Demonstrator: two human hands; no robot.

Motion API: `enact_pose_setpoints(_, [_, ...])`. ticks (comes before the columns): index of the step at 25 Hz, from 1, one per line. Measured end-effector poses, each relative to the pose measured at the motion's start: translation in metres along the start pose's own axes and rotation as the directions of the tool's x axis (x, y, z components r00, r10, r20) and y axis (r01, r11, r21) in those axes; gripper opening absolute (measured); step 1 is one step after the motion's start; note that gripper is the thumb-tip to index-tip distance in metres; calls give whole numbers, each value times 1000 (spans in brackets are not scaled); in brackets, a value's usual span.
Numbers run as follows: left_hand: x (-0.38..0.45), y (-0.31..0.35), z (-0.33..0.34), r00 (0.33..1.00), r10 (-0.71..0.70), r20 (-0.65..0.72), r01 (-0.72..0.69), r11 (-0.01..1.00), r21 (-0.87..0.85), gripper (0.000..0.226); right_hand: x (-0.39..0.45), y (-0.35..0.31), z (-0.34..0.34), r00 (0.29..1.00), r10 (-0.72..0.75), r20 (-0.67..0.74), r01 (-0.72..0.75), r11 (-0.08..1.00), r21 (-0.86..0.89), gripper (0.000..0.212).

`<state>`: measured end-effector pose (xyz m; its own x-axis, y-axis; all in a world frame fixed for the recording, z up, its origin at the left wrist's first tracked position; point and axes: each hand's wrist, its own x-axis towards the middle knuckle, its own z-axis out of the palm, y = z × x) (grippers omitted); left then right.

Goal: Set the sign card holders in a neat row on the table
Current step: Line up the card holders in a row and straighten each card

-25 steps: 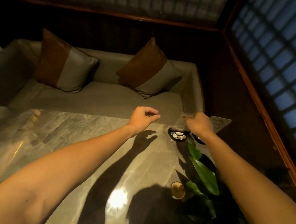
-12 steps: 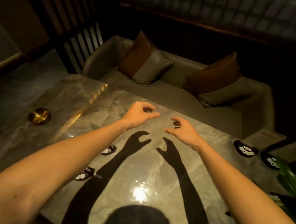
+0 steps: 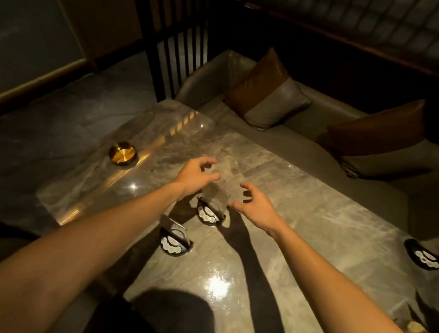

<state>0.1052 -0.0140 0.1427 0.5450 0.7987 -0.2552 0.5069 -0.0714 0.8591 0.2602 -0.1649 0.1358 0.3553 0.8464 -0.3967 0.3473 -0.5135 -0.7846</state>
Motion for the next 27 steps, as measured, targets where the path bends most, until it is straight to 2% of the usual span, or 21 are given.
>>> enact_pose_setpoints(3, [-2,-25,-9,998,-41,46,41,999,-12,51,10,-6,32,1000,-11,7,11,1000,12,64])
enact_pose_setpoints(5, [2,-38,-13,996,-51,67,52,998,-16,46,17,-7,48,1000,-11,-10,11,1000,25,49])
enact_pose_setpoints(11, [12,-63,-4,994,-59,88,60,998,-10,36,34,3,61,992,8,-124,-13,999,-38,18])
enact_pose_setpoints(15, [21,-59,6,999,-14,30,13,1000,16,20,37,11,46,994,-11,-113,3,997,-75,15])
enact_pose_setpoints(21, [34,-17,44,985,1,171,-3,1000,14,10,30,39,-8,986,25,-165,-35,998,-60,18])
enact_pose_setpoints(27, [60,51,138,949,113,295,-130,991,38,16,9,87,-105,952,106,-286,-119,992,-29,19])
